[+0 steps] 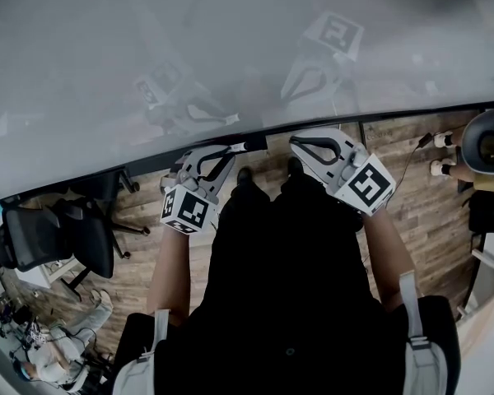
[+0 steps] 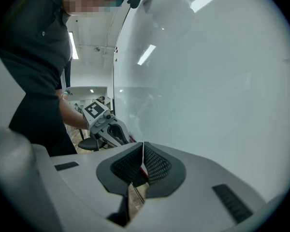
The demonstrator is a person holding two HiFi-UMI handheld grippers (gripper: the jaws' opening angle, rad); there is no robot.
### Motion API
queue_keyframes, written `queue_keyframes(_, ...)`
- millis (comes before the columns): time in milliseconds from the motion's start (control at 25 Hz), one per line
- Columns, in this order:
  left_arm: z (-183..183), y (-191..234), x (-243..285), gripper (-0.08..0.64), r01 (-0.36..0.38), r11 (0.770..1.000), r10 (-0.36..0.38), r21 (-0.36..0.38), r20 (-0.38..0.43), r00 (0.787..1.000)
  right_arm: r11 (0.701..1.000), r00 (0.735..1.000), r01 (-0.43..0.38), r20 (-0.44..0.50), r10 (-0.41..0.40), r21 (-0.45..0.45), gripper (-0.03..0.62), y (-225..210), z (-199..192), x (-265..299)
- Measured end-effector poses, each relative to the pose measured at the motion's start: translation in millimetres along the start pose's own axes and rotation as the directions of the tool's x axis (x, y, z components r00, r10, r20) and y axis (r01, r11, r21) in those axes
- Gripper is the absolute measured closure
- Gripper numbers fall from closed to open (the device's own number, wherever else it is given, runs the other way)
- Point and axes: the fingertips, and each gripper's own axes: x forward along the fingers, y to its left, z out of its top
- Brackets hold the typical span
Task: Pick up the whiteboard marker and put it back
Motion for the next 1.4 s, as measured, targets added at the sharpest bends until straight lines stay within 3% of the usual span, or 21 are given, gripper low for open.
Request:
queue_keyframes(640,-40.3,-11.3,22.8,0.502,0.056,0.997,-0.047,0.046,-0.187,0.981,0.999,0.999,0.037,-0.002,-0.037,0.018,0.572,1.6,-10.0,-7.2)
queue_keyframes(1000,-40.7,-28.8,46.5,0.502,0.123,0.983,-0.07,0.137,-0.339,0.938,0.998,0.998,0.062,0.016,-0.062,0.028,0.572,-4.3,-8.7,-34.3)
queue_keyframes(1400,-56.3,-28.0,51.5,0.502,0.144,0.982,-0.085,0.123,-0.392,0.916,0.996,0.997,0.079,0.021,-0.08,0.044,0.572,-0.7,-12.8,-33.5)
